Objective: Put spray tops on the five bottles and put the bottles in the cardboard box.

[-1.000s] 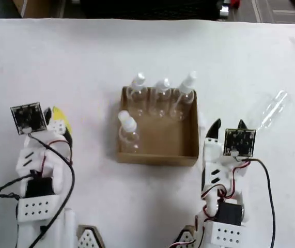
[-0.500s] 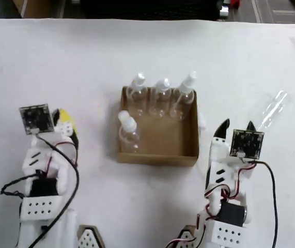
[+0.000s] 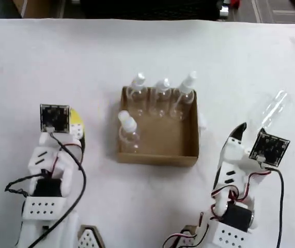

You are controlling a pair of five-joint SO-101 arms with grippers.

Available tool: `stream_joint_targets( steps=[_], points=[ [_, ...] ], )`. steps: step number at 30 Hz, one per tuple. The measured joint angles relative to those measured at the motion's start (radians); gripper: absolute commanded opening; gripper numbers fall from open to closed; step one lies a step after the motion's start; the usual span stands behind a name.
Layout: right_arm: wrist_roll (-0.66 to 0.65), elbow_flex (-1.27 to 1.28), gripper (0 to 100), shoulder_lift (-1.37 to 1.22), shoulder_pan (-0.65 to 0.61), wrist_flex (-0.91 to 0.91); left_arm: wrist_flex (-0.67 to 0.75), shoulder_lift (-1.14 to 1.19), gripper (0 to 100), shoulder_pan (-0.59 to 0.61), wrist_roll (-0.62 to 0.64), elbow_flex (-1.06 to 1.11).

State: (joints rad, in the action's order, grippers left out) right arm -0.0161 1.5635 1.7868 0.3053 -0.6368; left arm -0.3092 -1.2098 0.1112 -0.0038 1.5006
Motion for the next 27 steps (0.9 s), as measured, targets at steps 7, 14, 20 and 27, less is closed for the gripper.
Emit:
stream_joint_targets(
  steps=[7, 14, 20, 27],
  points=[
    [0.034, -0.331, 15.2, -0.281, 0.000, -0.209, 0.112, 0.000, 3, 0.000, -0.052, 0.074],
    [0.021, -0.735, 15.2, -0.822, 0.034, -0.371, 0.129, 0.000, 3, -0.005, -0.081, 0.075],
    [0.020, -0.881, 15.2, -1.303, 0.117, -0.330, 0.129, 0.000, 3, -0.005, -0.081, 0.075],
    [0.020, -1.056, 17.3, -1.646, 0.161, -0.285, 0.129, 0.000, 3, -0.005, -0.081, 0.075]
  ],
)
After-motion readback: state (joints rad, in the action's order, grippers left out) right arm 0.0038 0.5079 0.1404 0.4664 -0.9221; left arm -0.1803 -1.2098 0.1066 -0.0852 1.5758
